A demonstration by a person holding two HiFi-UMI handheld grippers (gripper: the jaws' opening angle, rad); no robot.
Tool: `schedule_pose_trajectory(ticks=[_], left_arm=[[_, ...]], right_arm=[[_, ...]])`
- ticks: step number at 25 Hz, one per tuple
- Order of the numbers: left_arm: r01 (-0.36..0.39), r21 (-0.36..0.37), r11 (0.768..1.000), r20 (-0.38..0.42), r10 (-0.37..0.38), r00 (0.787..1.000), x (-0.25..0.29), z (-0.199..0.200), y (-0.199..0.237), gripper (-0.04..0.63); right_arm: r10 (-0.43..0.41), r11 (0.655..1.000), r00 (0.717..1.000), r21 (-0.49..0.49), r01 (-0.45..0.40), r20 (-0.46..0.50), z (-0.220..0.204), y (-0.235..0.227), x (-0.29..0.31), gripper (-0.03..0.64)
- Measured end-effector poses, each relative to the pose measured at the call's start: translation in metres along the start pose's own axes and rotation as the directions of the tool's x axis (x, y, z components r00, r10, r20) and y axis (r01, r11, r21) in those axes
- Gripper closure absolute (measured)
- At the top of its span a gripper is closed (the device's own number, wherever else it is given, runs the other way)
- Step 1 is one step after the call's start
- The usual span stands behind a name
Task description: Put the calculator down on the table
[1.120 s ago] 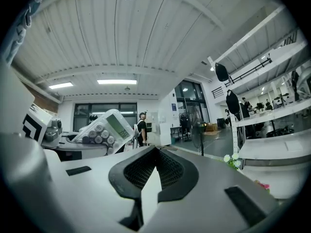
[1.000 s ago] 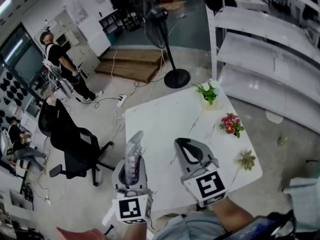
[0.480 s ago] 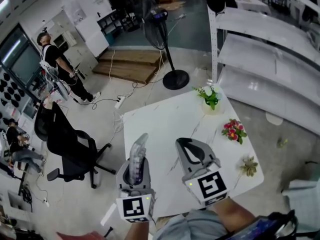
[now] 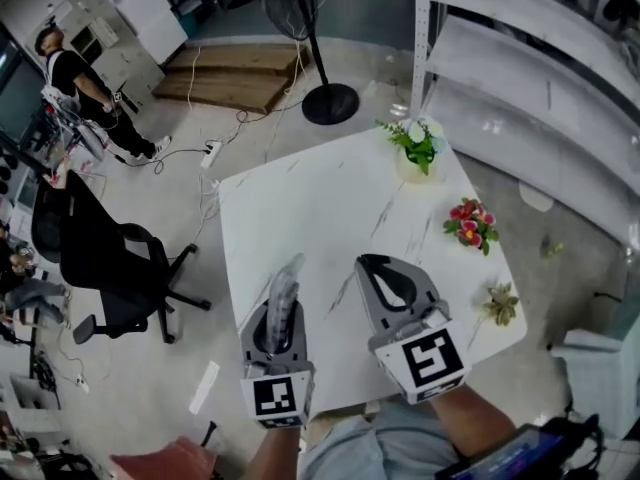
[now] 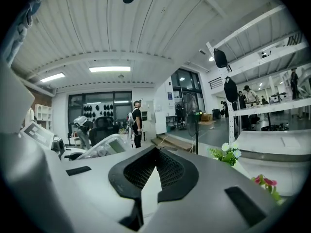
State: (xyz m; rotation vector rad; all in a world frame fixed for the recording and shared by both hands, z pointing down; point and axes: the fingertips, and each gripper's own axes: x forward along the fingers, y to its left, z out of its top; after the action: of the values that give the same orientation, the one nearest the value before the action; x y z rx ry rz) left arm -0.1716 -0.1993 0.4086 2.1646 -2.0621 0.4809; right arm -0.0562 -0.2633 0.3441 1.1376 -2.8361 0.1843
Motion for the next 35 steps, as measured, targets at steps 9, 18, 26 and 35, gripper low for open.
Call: schedule_pose_trajectory(ticks=[9,18,26,35], left_arm=[[0.059,-0.038,0.997,-0.138,-0.064,0.988,0.020,-0.063,-0.013,0.463],[0.100,-0.093,0.991,-0.211,-0.117,0.970,0.034,-0.115,-0.028,0.462],[0.120,-0.141,0.983,-0.253,-0.153,0.955,0.040,-0.142,-0.036,0.462],[0.142,-0.168,0.975,-0.270,-0.184,0.945,0.045,-0.156,-0.042,0.460]], right_arm=[[-0.043,0.999,0.995,0.026,0.046,-0.091,-0.036,-0.014,0.001,0.598],[-0.066,0.997,0.982,0.028,0.072,-0.177,-0.070,-0.017,0.001,0.598],[-0.070,0.997,0.973,0.026,0.077,-0.219,-0.088,-0.015,0.004,0.598],[-0.072,0.996,0.967,0.025,0.081,-0.243,-0.098,-0.008,0.009,0.598]])
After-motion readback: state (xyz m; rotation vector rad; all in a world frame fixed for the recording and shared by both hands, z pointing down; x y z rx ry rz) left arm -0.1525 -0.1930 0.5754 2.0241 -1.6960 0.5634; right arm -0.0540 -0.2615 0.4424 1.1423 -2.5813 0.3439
